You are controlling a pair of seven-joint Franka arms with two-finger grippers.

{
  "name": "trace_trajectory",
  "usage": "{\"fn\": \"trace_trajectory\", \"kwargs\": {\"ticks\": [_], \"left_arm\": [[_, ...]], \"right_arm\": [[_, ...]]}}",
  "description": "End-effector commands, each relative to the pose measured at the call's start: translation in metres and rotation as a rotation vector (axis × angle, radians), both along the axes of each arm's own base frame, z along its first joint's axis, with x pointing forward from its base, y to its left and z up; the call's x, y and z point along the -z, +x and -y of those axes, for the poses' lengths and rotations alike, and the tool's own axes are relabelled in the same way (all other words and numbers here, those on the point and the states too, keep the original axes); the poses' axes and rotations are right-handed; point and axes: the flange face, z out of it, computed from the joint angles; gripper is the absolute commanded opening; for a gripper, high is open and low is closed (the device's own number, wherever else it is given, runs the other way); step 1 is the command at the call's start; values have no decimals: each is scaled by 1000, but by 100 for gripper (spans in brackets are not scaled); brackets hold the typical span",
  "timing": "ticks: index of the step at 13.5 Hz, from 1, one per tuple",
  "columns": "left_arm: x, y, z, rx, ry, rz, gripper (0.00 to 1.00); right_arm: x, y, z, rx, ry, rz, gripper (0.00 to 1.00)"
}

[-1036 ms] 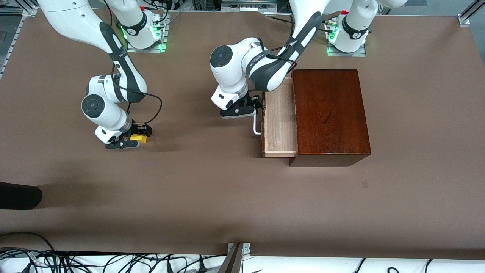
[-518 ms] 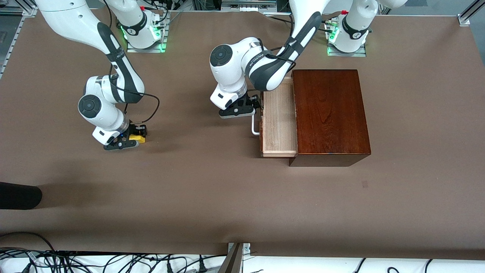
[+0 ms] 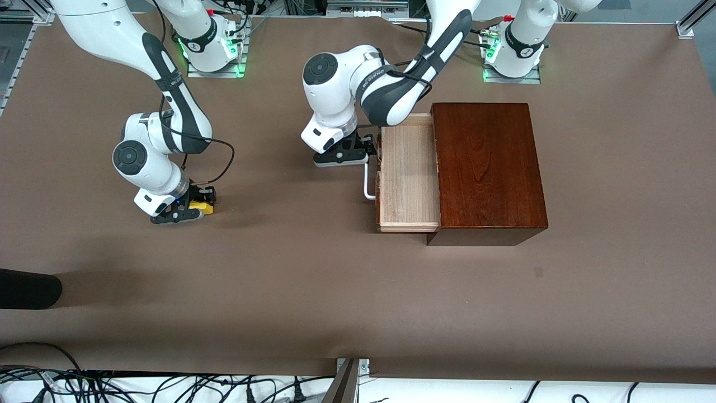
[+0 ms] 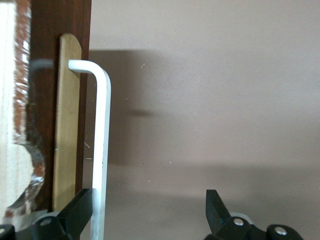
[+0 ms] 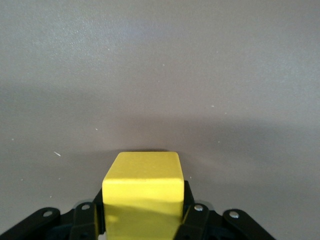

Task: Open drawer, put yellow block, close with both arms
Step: 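Pull the drawer open with the left gripper while the right gripper grasps the cube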

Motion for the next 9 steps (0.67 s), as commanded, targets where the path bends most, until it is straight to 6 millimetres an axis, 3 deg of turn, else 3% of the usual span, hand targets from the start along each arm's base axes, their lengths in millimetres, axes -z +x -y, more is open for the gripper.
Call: {"fn": "trace_trajectory", "kwargs": {"ticks": [1,3,4,9], "left_arm": [[-22,-4,-10,-11,5,-22,100],[-37,-6,-22,-18,19,-26,100],[-55,2,-35,-28,33,-31,100],[-162,36,-120,-7,42,-53,100]], "right_arm": [[-17,18,-1,-3,10,-32,0],[-33,29,-3,-1,10,-55,0],[-44,34,-5,0,12,-60,0],[-122,66,-14,34,65,-131,0]]}}
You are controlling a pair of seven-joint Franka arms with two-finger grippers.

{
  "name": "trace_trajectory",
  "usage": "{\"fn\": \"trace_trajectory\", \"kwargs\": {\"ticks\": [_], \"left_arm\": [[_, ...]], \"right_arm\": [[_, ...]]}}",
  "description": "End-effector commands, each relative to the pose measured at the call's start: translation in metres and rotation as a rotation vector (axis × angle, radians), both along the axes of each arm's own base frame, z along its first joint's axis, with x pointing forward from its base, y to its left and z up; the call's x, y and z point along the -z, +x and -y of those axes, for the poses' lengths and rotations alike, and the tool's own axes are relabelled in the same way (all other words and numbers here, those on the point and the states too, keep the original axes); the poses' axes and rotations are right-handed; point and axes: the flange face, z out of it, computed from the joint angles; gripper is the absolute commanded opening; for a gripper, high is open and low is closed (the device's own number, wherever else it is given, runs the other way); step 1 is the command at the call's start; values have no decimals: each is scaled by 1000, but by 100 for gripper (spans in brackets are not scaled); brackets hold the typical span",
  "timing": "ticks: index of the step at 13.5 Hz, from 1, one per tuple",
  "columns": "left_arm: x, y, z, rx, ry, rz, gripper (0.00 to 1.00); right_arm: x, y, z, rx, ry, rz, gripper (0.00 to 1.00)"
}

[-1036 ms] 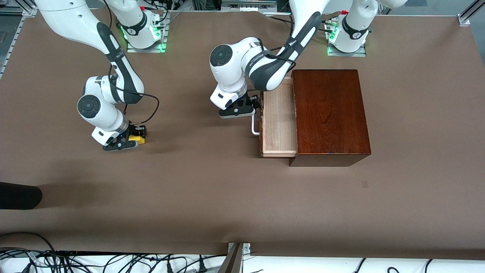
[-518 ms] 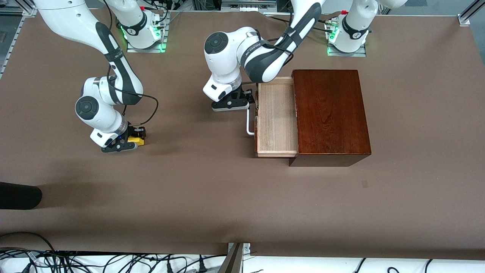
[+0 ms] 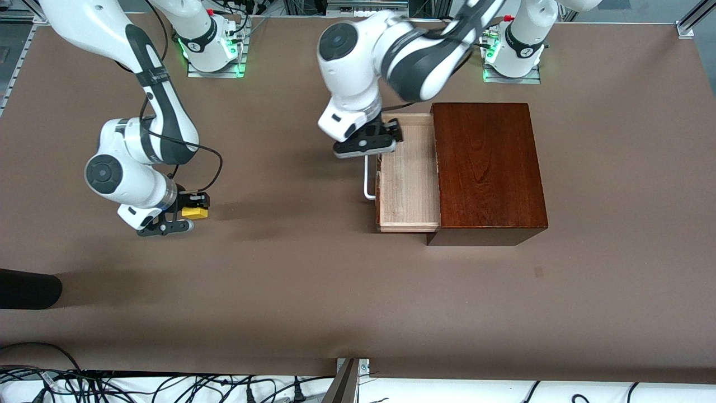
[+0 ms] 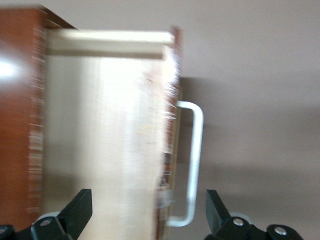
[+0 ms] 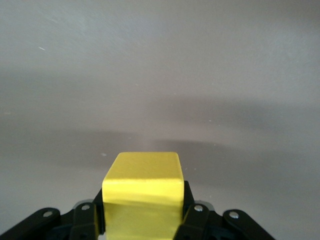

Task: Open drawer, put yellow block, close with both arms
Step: 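Release the handle and raise the left gripper while the right gripper lifts the cube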

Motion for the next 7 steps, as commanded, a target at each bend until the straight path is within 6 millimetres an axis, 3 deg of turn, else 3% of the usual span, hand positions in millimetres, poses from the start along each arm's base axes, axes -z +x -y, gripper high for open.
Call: {"fn": "trace_trajectory", "kwargs": {"ticks": [1,7], "left_arm": [[-48,8,-56,23,-15,-28,100],[-121,31,-182,-3,-66,-24,100]], "right_arm": [[-54,17,-2,-1,25,-37,0],[-173,37,-31,18,35,-44,0]]}}
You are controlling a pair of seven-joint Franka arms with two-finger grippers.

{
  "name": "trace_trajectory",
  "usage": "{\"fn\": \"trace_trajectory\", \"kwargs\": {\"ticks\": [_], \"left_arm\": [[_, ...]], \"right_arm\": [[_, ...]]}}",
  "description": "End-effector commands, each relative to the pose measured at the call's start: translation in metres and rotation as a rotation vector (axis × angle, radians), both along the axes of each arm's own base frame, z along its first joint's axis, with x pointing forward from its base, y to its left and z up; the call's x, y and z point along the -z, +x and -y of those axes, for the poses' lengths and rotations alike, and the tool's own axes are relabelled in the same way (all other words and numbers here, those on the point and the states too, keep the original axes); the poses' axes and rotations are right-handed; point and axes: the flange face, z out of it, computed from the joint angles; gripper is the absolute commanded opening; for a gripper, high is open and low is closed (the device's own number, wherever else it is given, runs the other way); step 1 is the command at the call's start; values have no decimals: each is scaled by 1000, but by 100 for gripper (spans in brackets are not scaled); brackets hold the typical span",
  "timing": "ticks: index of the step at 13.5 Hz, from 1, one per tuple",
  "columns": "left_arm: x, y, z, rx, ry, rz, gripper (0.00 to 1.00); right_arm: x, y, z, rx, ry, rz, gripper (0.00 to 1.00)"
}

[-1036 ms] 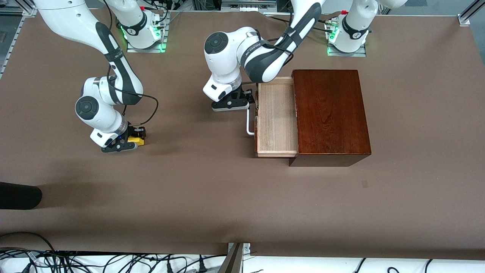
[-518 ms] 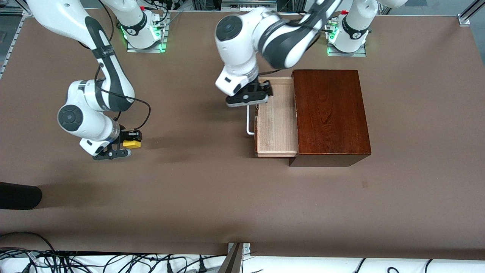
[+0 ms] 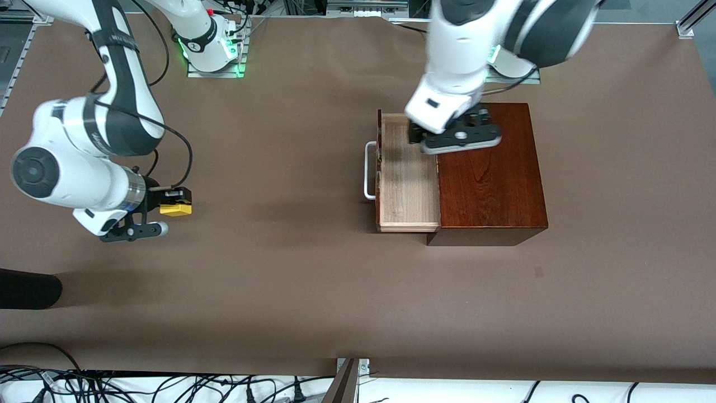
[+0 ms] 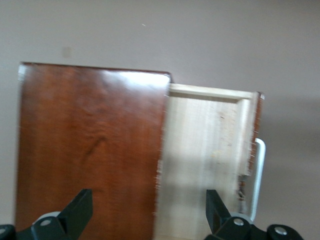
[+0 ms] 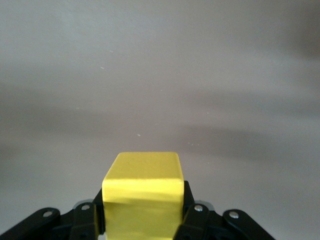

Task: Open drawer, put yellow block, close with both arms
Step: 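Release the handle and raise the left gripper while the right gripper lifts the cube, then carry the yellow cube with the right gripper over the open drawer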

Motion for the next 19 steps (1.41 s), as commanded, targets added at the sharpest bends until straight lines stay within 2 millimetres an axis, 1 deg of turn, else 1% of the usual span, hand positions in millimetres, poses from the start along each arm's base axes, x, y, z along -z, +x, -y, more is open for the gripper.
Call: {"fn": "trace_trajectory", "kwargs": {"ticks": [1,2,4,5,7,8,9,11,12,13,14,16,17,19], "left_arm": [[-28,-15,-48,47,-1,-25,100],[-35,-16,-66,54,-1,-25,100],[-49,-20,-102,67,-25,-26,100],[-54,-17,-135,70,-55,-36,100],[-65,-17,-191,111,-91,-37,100],[-68,-17,-217,115,-99,-34,100],[-68,-16,-238,117,-105,-37,100],[-66,-17,-267,130,-114,-46,100],[-65,-16,-275,119,-114,-50,100],[-69,-16,-278,112,-114,-51,100],[-67,-14,-278,110,-113,-61,100],[-69,-16,-276,104,-111,-61,100],[-68,-15,-275,105,-111,-61,100],[-75,-13,-277,101,-112,-45,100]], "right_arm": [[-57,3,-20,-1,14,2,0],[-76,1,-26,38,6,0,0],[-110,-6,-52,60,9,8,0],[-120,-8,-61,84,11,12,0],[-126,-13,-79,99,19,14,0],[-134,-17,-93,107,29,23,0],[-142,-20,-103,124,34,31,0],[-150,-28,-128,154,49,36,0],[-151,-32,-143,184,54,36,0],[-153,-37,-162,226,65,40,0],[-154,-43,-186,267,80,49,0],[-142,-50,-229,382,85,56,0],[-132,-52,-248,450,85,52,0],[-113,-59,-288,555,90,55,0]]}}
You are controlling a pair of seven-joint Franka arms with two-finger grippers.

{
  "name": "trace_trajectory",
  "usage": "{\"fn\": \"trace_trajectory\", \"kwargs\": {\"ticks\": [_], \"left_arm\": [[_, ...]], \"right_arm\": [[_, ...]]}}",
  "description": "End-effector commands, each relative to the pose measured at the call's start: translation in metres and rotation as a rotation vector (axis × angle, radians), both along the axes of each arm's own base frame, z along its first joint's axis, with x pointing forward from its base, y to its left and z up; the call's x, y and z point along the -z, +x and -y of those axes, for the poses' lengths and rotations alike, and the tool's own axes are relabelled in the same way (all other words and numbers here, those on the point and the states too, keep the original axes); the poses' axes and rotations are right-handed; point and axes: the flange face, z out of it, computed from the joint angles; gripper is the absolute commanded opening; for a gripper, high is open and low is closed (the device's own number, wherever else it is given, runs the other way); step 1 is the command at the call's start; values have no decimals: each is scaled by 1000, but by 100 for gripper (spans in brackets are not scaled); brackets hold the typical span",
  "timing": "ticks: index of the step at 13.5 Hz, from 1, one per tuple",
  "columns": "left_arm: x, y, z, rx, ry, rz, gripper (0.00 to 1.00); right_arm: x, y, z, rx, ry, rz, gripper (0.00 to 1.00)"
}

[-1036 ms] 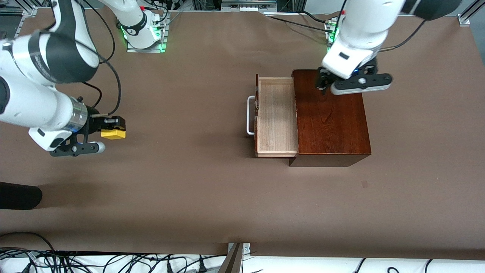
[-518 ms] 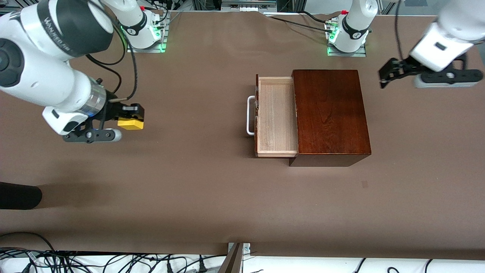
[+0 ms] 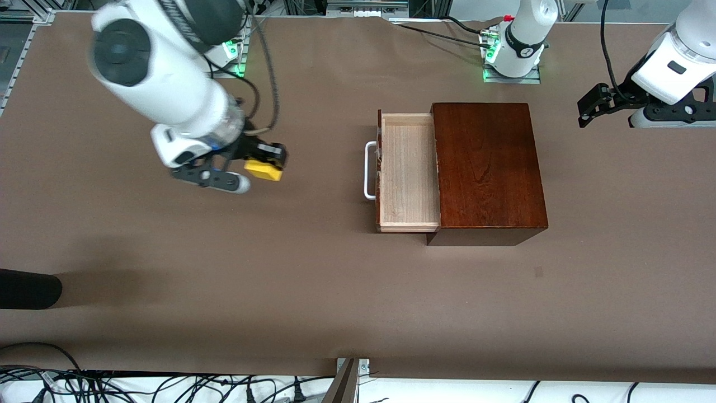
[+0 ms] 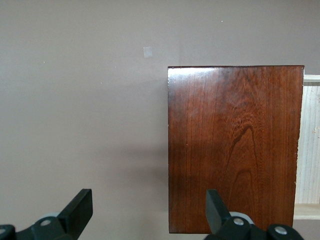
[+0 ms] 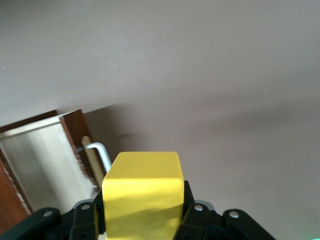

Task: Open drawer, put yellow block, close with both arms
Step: 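Carry the yellow cube with the right gripper over the open drawer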

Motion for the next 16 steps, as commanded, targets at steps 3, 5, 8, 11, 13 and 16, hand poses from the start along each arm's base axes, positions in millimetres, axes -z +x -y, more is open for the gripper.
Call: {"fn": "trace_trajectory", "kwargs": {"ticks": [3,5,8,11,13,16], "left_arm": [[-11,2,-9,-12,-22,11,100],[-10,4,-13,-11,-21,11,100],[-1,14,-18,-23,-3,5,100],[-4,27,-28,-48,-4,18,100],[-8,33,-30,-53,0,31,100],[-8,35,-37,-65,4,33,100]], "right_arm": [[38,-13,-88,298,60,-4,0],[60,-29,-126,383,68,-17,0],[92,-47,-175,575,80,-22,0],[103,-54,-194,681,82,-50,0],[109,-72,-214,711,78,-40,0],[121,-84,-234,815,99,-37,0]]}}
